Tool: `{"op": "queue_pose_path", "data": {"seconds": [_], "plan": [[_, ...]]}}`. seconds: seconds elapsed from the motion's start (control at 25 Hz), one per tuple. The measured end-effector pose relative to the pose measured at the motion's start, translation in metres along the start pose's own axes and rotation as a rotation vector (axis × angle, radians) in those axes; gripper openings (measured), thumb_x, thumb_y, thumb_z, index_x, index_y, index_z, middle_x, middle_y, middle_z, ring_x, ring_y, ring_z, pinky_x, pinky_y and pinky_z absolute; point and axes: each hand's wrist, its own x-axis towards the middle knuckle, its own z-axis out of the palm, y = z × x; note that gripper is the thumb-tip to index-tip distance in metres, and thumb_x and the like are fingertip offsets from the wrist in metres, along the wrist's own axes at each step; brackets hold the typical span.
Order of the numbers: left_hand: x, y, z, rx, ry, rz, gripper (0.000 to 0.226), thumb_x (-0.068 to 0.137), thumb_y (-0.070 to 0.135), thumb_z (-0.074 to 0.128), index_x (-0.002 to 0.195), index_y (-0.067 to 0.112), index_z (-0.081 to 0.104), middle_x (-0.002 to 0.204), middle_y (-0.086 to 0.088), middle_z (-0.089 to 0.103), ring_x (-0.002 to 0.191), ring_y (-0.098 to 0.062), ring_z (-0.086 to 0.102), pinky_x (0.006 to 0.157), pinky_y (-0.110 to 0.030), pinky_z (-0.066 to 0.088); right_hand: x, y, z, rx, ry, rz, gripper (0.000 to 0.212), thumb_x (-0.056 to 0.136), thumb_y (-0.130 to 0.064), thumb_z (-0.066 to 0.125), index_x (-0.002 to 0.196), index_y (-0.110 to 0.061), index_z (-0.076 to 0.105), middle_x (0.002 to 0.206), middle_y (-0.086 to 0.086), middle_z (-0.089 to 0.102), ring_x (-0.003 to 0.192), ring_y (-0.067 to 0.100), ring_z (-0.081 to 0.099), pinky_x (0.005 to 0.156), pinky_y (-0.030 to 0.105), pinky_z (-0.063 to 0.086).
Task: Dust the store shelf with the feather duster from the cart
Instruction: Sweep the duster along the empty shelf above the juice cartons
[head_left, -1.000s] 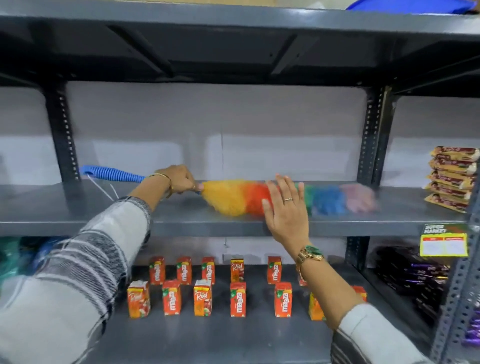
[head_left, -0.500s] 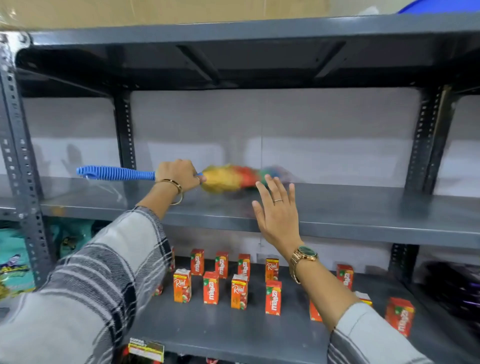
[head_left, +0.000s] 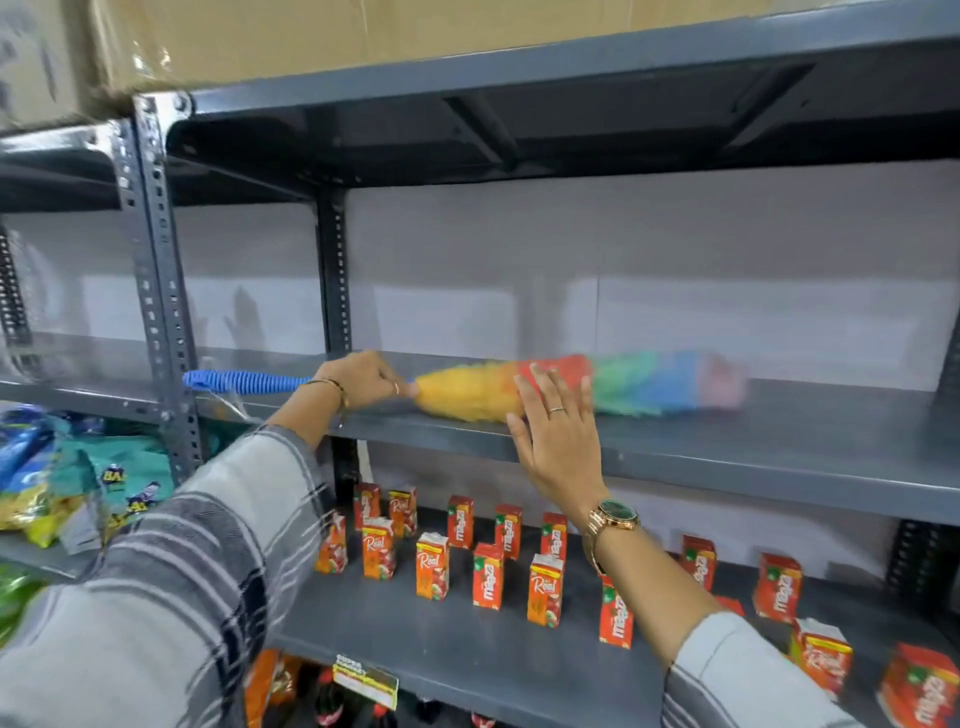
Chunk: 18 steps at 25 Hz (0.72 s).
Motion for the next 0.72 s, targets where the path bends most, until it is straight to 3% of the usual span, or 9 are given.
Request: {"op": "queue_pose_path", "data": {"seconds": [0.08,0.2,0.24,0.4,0.52,0.6,0.68,0.72], "plan": [[-0.001,-0.008,0.006,0.093,0.011,-0.043,0.046,0.088,0.05,0.056,0.101,0.009,0.073,0.111,-0.017,0.07,0.102,-0.034,0.063,0.086,-0.04,0.05,0.004,-0.009,0.007,-0.001,-0.005,-0.014,0.043,0.089,-0.027,0.048,0.125,-0.004,0.053,0.134,0.019,0.052,0.126,0.036,0.044,0.107,0.054,0.01],[0.002,-0.001,-0.004,0.287,0.308,-0.144,0.048,0.089,0.052,0.05,0.101,0.009,0.068,0.109,-0.015,0.069,0.098,-0.034,0.064,0.081,-0.037,0.051,0.011,-0.024,0.017,0.002,-0.036,-0.039,0.043,0.089,-0.028,0.046,0.125,-0.005,0.054,0.134,0.019,0.053,0.126,0.035,0.045,0.105,0.057,0.011],[0.004,-0.007,-0.01,0.277,0.316,-0.138,0.05,0.089,0.053,0.05,0.1,0.008,0.069,0.109,-0.015,0.069,0.098,-0.034,0.065,0.081,-0.036,0.051,0.014,-0.029,0.02,0.001,-0.029,-0.048,0.043,0.089,-0.028,0.047,0.124,-0.004,0.054,0.133,0.019,0.054,0.125,0.035,0.046,0.105,0.058,0.012],[-0.003,-0.05,-0.014,0.107,0.014,-0.129,0.056,0.09,0.047,0.055,0.097,-0.008,0.064,0.111,-0.026,0.068,0.103,-0.042,0.061,0.085,-0.046,0.052,0.024,-0.041,0.034,0.073,-0.019,-0.052,0.042,0.092,-0.028,0.048,0.127,-0.005,0.051,0.136,0.018,0.05,0.128,0.035,0.042,0.109,0.053,0.01],[0.002,-0.043,-0.018,0.256,0.224,-0.238,0.048,0.089,0.049,0.053,0.102,0.006,0.068,0.111,-0.016,0.069,0.1,-0.034,0.064,0.083,-0.038,0.05,0.034,-0.053,0.044,0.088,-0.027,-0.049,0.043,0.095,-0.027,0.05,0.133,-0.006,0.045,0.141,0.019,0.044,0.132,0.034,0.036,0.111,0.05,0.006],[0.012,-0.047,-0.024,0.224,0.233,-0.247,0.045,0.087,0.049,0.055,0.089,0.006,0.068,0.096,-0.014,0.067,0.091,-0.031,0.064,0.078,-0.035,0.049,0.042,-0.061,0.052,0.09,-0.029,0.007,0.047,0.097,-0.03,0.046,0.137,-0.007,0.039,0.144,0.019,0.04,0.134,0.036,0.032,0.112,0.05,0.007],[0.011,-0.063,-0.025,0.158,0.024,-0.244,0.05,0.089,0.05,0.054,0.062,0.009,0.058,0.084,-0.013,0.059,0.078,-0.027,0.056,0.073,-0.033,0.043,0.046,-0.066,0.058,0.075,-0.036,0.072,0.051,0.096,-0.033,0.044,0.139,-0.007,0.035,0.144,0.019,0.039,0.134,0.038,0.03,0.112,0.052,0.011],[0.008,-0.071,-0.023,0.181,-0.023,-0.258,0.051,0.09,0.049,0.053,0.057,0.011,0.054,0.084,-0.013,0.058,0.077,-0.026,0.054,0.072,-0.033,0.041,0.046,-0.068,0.061,0.057,-0.041,0.079,0.052,0.096,-0.035,0.044,0.139,-0.007,0.035,0.144,0.02,0.039,0.134,0.039,0.03,0.112,0.052,0.014]]}}
